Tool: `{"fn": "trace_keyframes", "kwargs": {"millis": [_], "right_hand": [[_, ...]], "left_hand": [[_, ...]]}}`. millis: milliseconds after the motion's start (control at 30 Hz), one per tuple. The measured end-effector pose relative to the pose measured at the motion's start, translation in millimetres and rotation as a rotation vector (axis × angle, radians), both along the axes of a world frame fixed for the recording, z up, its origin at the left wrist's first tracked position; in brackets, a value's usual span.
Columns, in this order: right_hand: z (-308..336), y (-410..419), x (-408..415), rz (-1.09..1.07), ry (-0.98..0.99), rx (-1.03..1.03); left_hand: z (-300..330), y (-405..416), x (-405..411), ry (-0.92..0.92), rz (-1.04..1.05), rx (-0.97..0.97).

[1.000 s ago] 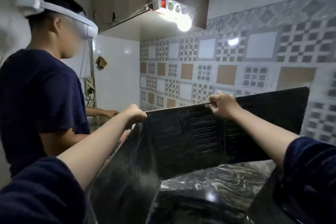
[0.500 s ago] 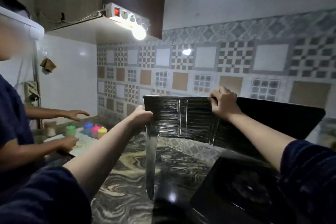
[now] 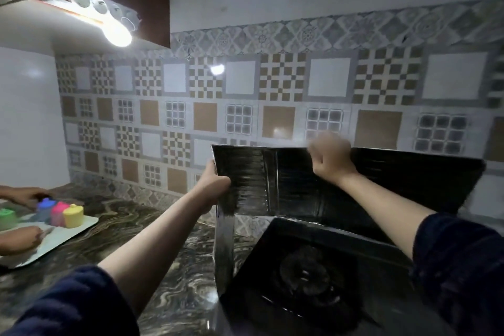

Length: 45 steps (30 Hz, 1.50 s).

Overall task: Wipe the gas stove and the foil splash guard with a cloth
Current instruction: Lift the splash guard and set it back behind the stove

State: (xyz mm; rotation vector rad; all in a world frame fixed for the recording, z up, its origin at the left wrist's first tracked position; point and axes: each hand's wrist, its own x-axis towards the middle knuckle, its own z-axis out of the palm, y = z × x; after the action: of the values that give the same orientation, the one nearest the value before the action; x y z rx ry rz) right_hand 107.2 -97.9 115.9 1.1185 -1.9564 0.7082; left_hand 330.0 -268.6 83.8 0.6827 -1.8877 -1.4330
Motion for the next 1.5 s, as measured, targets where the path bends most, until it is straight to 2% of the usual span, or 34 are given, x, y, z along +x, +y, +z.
{"fn": "trace_keyframes", "kwargs": {"millis": [200,500,800,1133,1233,1367,1500], "right_hand": [[-24,18,-51,-0.072,-0.064,0.004],[-63,40,-114,-0.167,-0.187,0.039],[-56,35,-150,-0.175,-0.253,0.056],[-2,31,-165,-0.181,-0.067,0.183],[-31,41,-169,-0.195,-0.107,0.204],[-58,51,-179,-0.242,-0.154,0.135],[-80,55,-182,-0.211,-0.336,0.294]], "left_hand": [[-10,7,-52,-0.018,-0.102,-0.004],[-14,0,-128,-0.204,-0.278,-0.055],[3,-22,-190,-0.325,-0.274,-0.090],[11,-34,-197,-0.370,-0.219,-0.197],[0,-24,-197,-0.417,-0.278,-0.175],[-7,-10,-209,-0.424,-0.297,-0.182],[-16,3,-215,-0.570,-0.292,-0.294]]}}
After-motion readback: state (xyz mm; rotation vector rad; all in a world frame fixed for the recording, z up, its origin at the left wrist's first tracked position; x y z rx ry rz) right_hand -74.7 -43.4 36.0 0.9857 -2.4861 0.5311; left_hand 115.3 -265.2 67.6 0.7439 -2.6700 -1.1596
